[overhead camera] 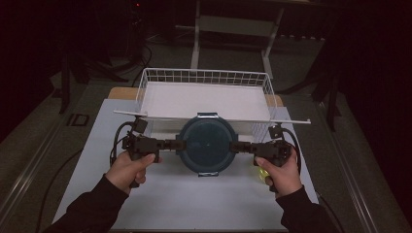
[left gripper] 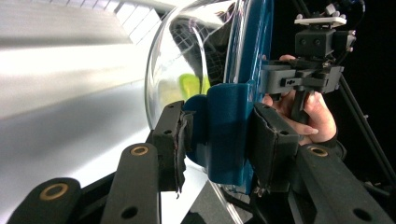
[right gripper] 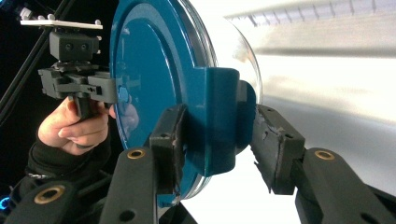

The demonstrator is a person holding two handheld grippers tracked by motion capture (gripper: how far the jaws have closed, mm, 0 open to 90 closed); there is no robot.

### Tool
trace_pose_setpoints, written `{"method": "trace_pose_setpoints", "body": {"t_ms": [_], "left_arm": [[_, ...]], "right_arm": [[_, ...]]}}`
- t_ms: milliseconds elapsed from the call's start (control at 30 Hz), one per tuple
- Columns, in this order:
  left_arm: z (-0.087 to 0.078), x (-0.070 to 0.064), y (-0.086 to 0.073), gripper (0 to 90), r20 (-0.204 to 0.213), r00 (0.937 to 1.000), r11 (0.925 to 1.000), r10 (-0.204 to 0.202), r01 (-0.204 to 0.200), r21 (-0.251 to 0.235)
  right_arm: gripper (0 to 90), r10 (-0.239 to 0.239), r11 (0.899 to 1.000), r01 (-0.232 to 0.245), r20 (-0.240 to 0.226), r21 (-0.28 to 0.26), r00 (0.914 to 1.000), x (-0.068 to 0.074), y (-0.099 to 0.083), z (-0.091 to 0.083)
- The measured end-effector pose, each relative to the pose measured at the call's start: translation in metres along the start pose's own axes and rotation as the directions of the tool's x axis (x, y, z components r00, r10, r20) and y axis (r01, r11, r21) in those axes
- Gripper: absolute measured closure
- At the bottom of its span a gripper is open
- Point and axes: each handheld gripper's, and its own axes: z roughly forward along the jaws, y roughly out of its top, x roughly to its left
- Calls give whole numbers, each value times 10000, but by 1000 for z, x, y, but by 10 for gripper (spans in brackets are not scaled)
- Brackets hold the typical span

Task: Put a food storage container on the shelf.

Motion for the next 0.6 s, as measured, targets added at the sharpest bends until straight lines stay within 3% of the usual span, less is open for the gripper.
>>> {"method": "trace_pose_setpoints", "body": {"t_ms": [200, 600], "left_arm": [[-1, -7, 23, 579, 13, 9999, 9996, 157, -157, -226], [6, -1, 69, 577, 151, 9997, 9991, 188, -182, -375]], "right_arm": [[552, -84, 9997, 85, 33, -207, 10000, 5, 25, -6], [550, 37, 9991, -23, 327, -435, 9995, 3, 70, -10]]}}
